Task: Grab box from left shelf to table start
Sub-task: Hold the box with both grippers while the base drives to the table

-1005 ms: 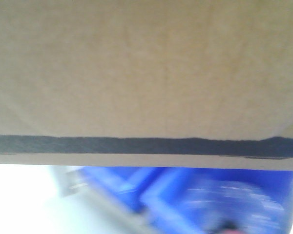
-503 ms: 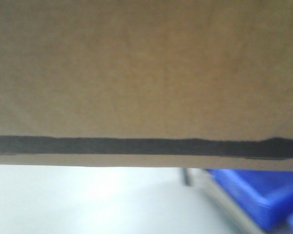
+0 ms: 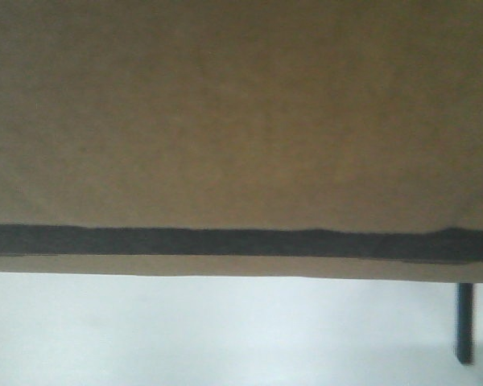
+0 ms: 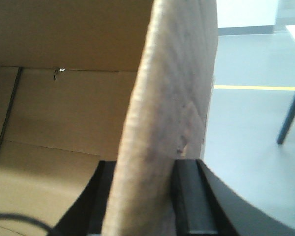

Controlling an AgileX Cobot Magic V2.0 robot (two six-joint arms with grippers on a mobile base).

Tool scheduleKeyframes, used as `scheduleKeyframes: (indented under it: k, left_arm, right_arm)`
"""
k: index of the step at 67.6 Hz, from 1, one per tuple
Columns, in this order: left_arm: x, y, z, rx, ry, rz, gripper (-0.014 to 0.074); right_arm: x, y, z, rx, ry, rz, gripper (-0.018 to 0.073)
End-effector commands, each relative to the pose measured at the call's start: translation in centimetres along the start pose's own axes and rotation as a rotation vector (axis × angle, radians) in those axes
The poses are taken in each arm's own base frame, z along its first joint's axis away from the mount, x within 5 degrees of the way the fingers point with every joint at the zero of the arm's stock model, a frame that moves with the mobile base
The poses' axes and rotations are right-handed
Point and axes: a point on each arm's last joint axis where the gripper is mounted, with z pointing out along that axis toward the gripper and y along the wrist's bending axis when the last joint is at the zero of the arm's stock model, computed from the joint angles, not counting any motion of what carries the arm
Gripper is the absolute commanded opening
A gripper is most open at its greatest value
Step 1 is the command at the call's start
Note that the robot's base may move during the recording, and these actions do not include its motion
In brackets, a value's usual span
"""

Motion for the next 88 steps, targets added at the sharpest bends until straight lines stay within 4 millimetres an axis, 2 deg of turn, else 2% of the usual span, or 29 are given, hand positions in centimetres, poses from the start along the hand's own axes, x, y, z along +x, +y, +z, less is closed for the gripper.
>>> scheduleKeyframes:
  k: [1,88]
  left_arm:
    - [-2.73,-0.82,-1.37,0.093,-0.232,-0.040,-0.0093]
    - [-2.68,-0.87,-1.40,0.069,-0.234,-0.071,-0.0093]
  right_arm:
    - [-2.05,-0.21,-0.27,0.043,-0.155,-0.044,0.0059]
    - [-2.05,-0.21,-0.26,0.044,-0.155,-0.044,0.0059]
